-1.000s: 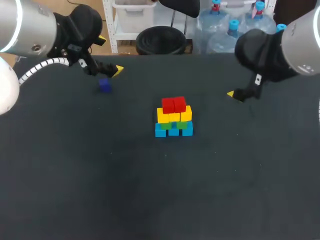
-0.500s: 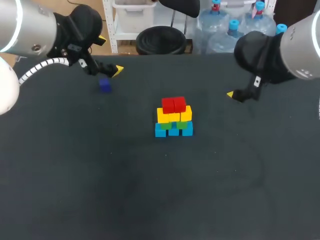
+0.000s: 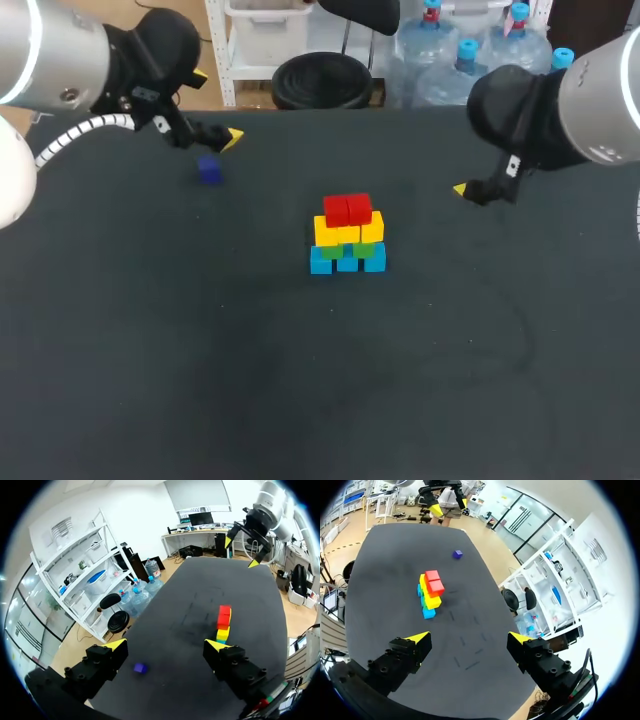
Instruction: Place the blue cubes, place green cubes on the blue cubes, place the yellow cubes on the green cubes, then place the red cubes on the yellow cubes, and place purple cube on the red cubes.
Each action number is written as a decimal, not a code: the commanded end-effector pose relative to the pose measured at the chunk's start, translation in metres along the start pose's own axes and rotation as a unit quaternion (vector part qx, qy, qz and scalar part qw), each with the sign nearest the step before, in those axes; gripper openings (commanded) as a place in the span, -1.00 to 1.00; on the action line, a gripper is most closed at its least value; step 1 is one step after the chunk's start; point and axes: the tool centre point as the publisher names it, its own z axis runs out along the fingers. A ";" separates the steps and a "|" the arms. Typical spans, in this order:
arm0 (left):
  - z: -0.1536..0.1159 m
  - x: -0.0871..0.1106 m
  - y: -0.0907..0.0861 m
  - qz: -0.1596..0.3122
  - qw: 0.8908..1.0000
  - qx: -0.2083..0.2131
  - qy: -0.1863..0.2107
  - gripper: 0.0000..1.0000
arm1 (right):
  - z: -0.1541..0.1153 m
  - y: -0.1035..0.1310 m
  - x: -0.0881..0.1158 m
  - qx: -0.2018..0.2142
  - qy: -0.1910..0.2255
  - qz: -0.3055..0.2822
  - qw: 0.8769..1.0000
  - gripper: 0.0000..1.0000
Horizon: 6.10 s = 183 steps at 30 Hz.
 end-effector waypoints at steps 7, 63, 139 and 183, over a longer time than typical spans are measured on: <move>0.051 0.027 0.022 0.013 0.995 0.063 0.078 1.00 | 0.001 0.003 0.002 0.058 -0.003 0.001 0.998 1.00; 0.157 0.150 0.058 0.046 0.932 0.172 0.316 1.00 | 0.001 0.003 0.002 0.058 -0.003 0.001 0.998 1.00; 0.117 0.069 0.035 0.095 0.926 0.222 0.292 -1.00 | 0.001 0.003 0.002 0.058 -0.003 0.001 0.998 1.00; 0.045 -0.049 -0.055 0.119 0.966 0.196 0.117 -1.00 | 0.001 0.003 0.002 0.058 -0.003 0.001 0.998 1.00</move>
